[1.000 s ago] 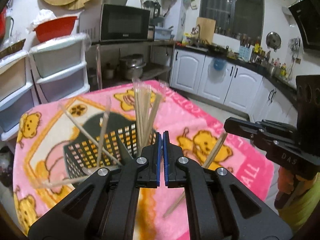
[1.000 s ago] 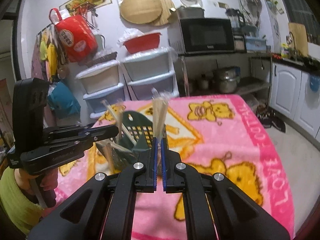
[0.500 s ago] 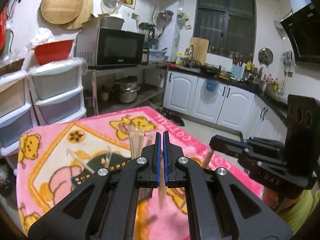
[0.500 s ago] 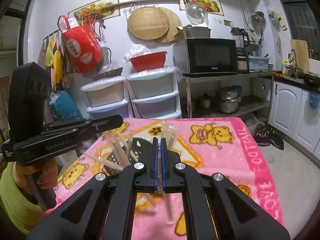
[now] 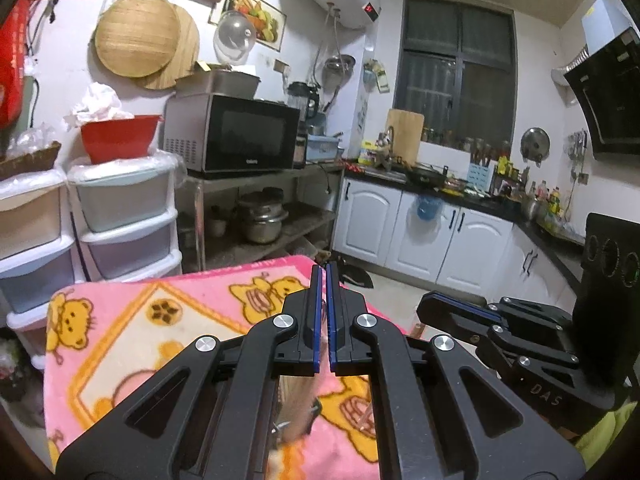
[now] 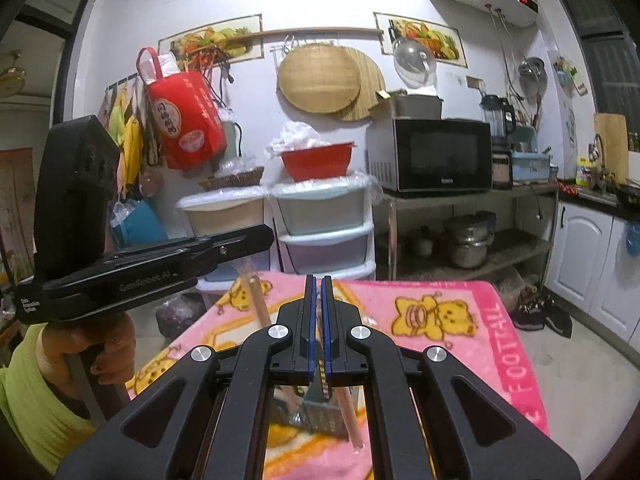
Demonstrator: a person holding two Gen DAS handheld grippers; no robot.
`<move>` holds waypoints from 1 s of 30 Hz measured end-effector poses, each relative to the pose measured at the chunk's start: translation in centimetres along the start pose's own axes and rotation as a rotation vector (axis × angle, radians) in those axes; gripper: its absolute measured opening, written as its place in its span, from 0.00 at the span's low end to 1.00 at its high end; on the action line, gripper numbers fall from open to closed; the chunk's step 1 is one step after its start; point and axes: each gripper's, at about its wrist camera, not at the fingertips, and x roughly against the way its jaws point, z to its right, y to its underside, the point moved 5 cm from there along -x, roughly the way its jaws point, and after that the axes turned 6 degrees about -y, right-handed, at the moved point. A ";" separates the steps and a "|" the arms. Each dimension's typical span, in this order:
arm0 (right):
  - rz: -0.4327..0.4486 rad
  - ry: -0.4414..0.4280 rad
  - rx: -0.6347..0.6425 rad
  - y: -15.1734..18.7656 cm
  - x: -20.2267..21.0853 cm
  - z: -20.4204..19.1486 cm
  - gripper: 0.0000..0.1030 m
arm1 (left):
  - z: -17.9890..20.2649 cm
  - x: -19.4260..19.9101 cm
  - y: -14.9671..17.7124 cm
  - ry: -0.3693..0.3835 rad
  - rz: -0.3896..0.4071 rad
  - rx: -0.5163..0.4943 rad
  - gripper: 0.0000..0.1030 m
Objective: Organize utensils
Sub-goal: 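Lift both held chopsticks upright and carry them above the green caddy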
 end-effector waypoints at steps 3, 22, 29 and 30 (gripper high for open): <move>0.016 -0.008 0.006 -1.1 -0.2 -0.4 0.03 | -0.5 0.2 -0.8 -0.012 0.017 0.008 0.01; 0.030 -0.023 0.017 -5.0 -5.3 -1.2 0.03 | -3.4 -1.1 -1.9 -0.034 0.029 0.083 0.01; -0.004 -0.018 0.008 -4.0 -7.7 -0.4 0.03 | -3.9 -2.1 -1.4 -0.040 0.022 0.089 0.01; -0.012 -0.016 0.006 -3.8 -8.0 -0.2 0.03 | -4.0 -2.3 -1.3 -0.040 0.019 0.089 0.01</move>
